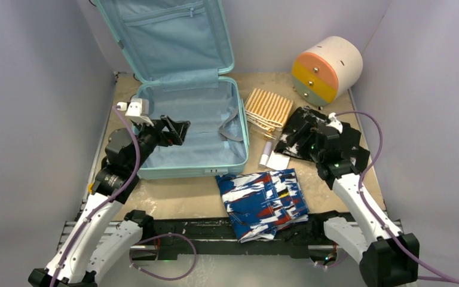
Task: Pack the luggage
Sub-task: Pick up the clothes from the corner of the board.
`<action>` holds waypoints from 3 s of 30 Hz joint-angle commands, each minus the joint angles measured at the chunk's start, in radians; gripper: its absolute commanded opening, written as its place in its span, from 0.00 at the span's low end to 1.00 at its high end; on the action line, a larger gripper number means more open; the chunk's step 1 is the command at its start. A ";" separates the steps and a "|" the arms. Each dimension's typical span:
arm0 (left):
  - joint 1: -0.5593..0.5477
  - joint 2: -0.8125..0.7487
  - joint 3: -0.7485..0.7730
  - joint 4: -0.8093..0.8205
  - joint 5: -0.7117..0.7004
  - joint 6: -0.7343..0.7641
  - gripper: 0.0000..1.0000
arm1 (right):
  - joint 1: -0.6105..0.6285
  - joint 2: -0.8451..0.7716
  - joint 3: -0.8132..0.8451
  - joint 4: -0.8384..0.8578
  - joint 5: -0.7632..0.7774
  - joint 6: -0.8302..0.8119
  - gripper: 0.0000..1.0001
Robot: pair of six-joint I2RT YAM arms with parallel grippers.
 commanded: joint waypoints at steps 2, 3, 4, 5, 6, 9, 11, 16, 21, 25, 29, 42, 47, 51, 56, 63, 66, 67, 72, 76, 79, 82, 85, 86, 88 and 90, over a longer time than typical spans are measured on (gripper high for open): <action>-0.006 -0.031 0.003 0.030 -0.008 -0.023 0.93 | -0.043 -0.042 -0.097 0.017 -0.090 0.081 0.90; -0.006 -0.033 0.003 0.029 -0.007 -0.024 0.93 | -0.044 -0.061 -0.112 0.006 -0.096 0.066 0.90; -0.006 -0.034 0.003 0.029 -0.005 -0.026 0.93 | -0.045 -0.085 -0.122 -0.015 -0.105 0.057 0.91; -0.006 -0.034 0.003 0.030 0.001 -0.028 0.93 | -0.045 -0.102 -0.130 -0.058 -0.113 0.056 0.91; -0.006 -0.034 0.003 0.032 0.006 -0.029 0.93 | -0.045 -0.123 -0.142 -0.081 -0.136 0.059 0.92; -0.006 -0.033 0.002 0.034 0.015 -0.032 0.93 | -0.044 -0.185 -0.172 -0.177 -0.216 0.078 0.94; -0.006 -0.032 0.001 0.034 0.017 -0.032 0.93 | -0.044 -0.229 -0.182 -0.256 -0.247 0.096 0.95; -0.006 -0.016 0.000 0.032 0.018 -0.038 0.93 | -0.045 -0.308 -0.192 -0.500 -0.236 0.191 0.99; -0.006 0.030 0.022 -0.003 0.018 -0.046 0.92 | -0.044 -0.382 -0.235 -0.596 -0.175 0.282 0.99; -0.006 0.065 0.035 -0.025 0.009 -0.049 0.92 | -0.044 -0.374 -0.265 -0.599 -0.146 0.317 0.99; -0.006 0.069 0.032 -0.021 0.006 -0.049 0.92 | -0.044 -0.354 -0.267 -0.609 -0.083 0.318 0.99; -0.007 -0.059 -0.057 -0.314 0.152 -0.285 0.91 | -0.043 -0.437 -0.077 -0.619 -0.112 0.179 0.99; -0.009 -0.110 0.044 -0.577 0.183 -0.290 0.99 | -0.043 -0.446 -0.023 -0.559 -0.132 0.119 0.99; -0.009 -0.133 0.002 -0.628 0.236 -0.322 0.99 | -0.043 -0.366 0.023 -0.501 -0.208 0.046 0.99; -0.033 -0.130 -0.115 -0.593 0.306 -0.381 1.00 | -0.043 -0.264 -0.001 -0.371 -0.369 0.012 0.99; -0.141 -0.051 -0.068 -0.619 0.236 -0.369 1.00 | -0.043 -0.237 -0.063 -0.280 -0.461 -0.004 0.99; -0.260 0.005 -0.064 -0.605 0.192 -0.398 1.00 | -0.043 -0.219 -0.069 -0.268 -0.476 -0.016 0.99; -0.328 0.025 -0.062 -0.598 0.152 -0.420 1.00 | -0.043 -0.211 -0.070 -0.267 -0.479 -0.020 0.99; -0.795 0.170 -0.031 -0.557 -0.175 -0.647 1.00 | -0.043 -0.197 -0.083 -0.238 -0.495 -0.031 0.99; -0.905 0.209 -0.081 -0.455 -0.290 -0.766 1.00 | -0.043 -0.200 -0.097 -0.211 -0.517 -0.032 0.99; -0.906 0.203 -0.214 -0.262 -0.294 -0.836 1.00 | -0.043 -0.203 -0.111 -0.185 -0.536 -0.030 0.99; -0.906 0.218 -0.325 -0.094 -0.328 -0.919 0.99 | -0.043 -0.209 -0.129 -0.158 -0.550 -0.025 0.98; -0.906 0.246 -0.415 0.064 -0.348 -0.993 0.96 | -0.043 -0.217 -0.145 -0.141 -0.559 -0.014 0.98; -0.907 0.264 -0.438 0.115 -0.348 -1.017 0.95 | -0.043 -0.218 -0.148 -0.136 -0.562 -0.014 0.98; -0.921 0.298 -0.462 0.187 -0.363 -1.057 0.93 | -0.043 -0.221 -0.155 -0.131 -0.566 -0.010 0.98; -0.953 0.333 -0.466 0.225 -0.397 -1.091 0.93 | -0.043 -0.228 -0.164 -0.130 -0.569 -0.006 0.98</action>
